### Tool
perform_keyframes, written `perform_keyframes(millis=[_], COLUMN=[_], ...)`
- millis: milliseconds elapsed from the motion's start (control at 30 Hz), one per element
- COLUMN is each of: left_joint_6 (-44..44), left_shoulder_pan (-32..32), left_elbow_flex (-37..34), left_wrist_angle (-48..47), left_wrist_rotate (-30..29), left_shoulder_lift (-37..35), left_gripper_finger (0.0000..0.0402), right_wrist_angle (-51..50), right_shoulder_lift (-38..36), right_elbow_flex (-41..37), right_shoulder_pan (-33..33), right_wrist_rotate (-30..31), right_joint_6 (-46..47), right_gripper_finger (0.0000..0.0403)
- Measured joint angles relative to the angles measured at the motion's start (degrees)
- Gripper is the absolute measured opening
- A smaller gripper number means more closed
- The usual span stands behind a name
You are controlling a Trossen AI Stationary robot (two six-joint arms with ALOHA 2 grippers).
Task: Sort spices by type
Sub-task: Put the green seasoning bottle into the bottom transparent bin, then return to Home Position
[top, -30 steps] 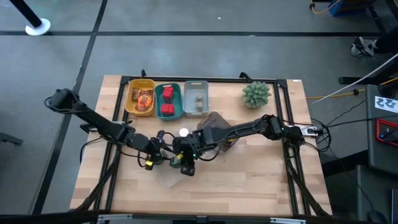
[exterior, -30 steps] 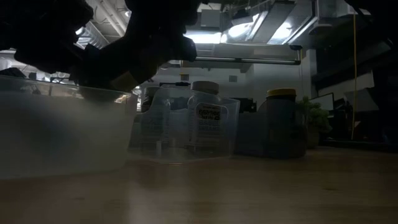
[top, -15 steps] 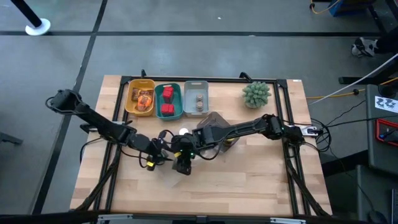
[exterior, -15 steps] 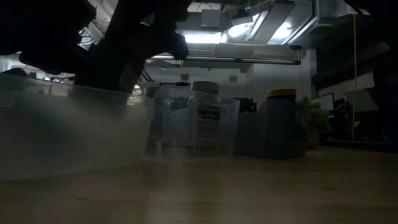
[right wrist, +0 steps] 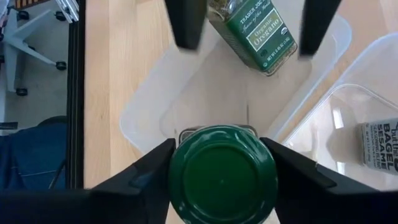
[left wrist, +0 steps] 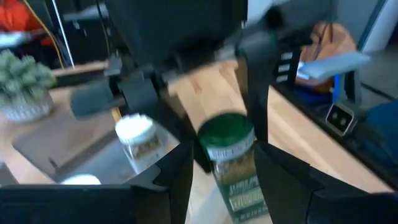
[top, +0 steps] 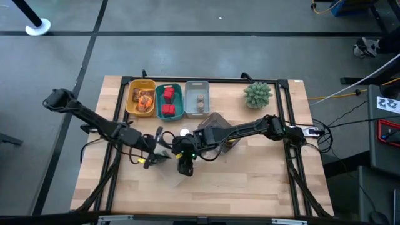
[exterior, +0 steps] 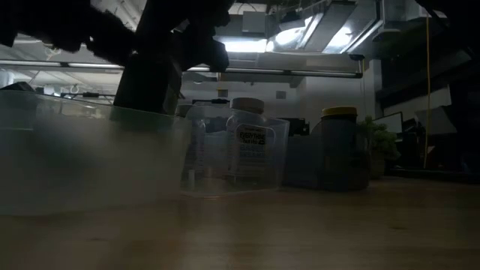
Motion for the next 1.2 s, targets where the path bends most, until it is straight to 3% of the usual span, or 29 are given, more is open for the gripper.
perform_keyframes(millis=[233, 700, 800, 933, 1200], left_joint_6=[2.6, 2.7, 2.7, 2.7, 3.1], left_shoulder_pan=[0.0, 0.0, 0.0, 0.0, 0.1], left_elbow_flex=[0.0, 0.0, 0.0, 0.0, 0.0], left_wrist_angle=[-0.3, -5.1, -6.7, -10.2, -22.0], left_wrist_rotate=[0.0, 0.0, 0.0, -1.4, -7.0], left_shoulder_lift=[-5.6, -14.9, -19.2, -26.0, -42.8], left_gripper_finger=[0.0155, 0.0155, 0.0155, 0.0155, 0.0155], right_wrist_angle=[0.1, -0.8, -6.2, -13.6, -14.6], right_shoulder_lift=[-0.1, -0.5, -0.5, -0.5, -10.9], right_elbow_flex=[0.0, 0.8, 4.6, 10.9, 8.4], right_shoulder_pan=[0.0, 0.0, 0.0, 0.0, 0.0], right_wrist_rotate=[0.0, -2.4, -1.8, 4.3, 8.9], right_joint_6=[0.0, -0.1, -0.2, -2.4, -8.0], right_gripper_finger=[0.0261, 0.0268, 0.0268, 0.0268, 0.0268])
